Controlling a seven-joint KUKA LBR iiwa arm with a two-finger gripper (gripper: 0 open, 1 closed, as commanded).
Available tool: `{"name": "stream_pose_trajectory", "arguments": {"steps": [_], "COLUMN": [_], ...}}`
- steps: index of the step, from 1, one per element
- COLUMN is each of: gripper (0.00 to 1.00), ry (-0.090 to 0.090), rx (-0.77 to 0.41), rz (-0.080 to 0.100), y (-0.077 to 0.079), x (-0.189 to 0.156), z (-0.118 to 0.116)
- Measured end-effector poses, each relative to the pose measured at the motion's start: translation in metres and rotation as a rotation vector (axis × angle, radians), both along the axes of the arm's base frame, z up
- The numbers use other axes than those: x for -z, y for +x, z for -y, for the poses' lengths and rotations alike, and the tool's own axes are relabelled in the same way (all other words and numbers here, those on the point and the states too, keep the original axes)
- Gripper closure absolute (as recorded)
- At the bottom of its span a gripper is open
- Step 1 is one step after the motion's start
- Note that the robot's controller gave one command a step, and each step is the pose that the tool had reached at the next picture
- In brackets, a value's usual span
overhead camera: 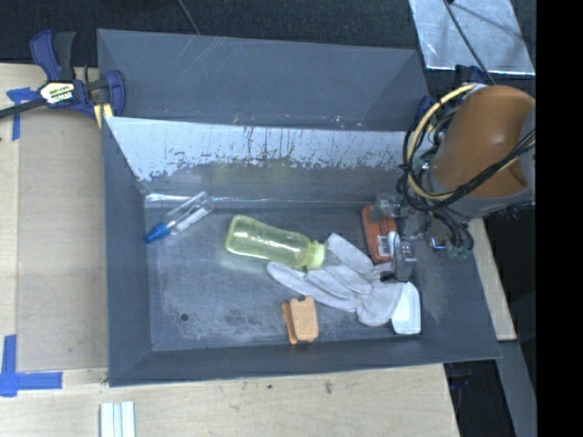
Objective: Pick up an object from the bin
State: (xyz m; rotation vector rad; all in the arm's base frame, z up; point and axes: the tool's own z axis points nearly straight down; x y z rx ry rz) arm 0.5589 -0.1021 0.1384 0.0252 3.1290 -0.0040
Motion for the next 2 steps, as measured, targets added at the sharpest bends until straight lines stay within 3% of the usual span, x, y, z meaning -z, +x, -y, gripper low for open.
{"name": "stream_pose_trajectory", "arguments": {"steps": [1, 2], "gripper": [0.00, 1.00], "ry": [0.002, 0.001], "rx": [-0.005, -0.031], "rz": [-0.007, 0.002], "y": [-0.007, -0.012], "x": [0.062, 0.064], "z": [-0.035, -0.074]}}
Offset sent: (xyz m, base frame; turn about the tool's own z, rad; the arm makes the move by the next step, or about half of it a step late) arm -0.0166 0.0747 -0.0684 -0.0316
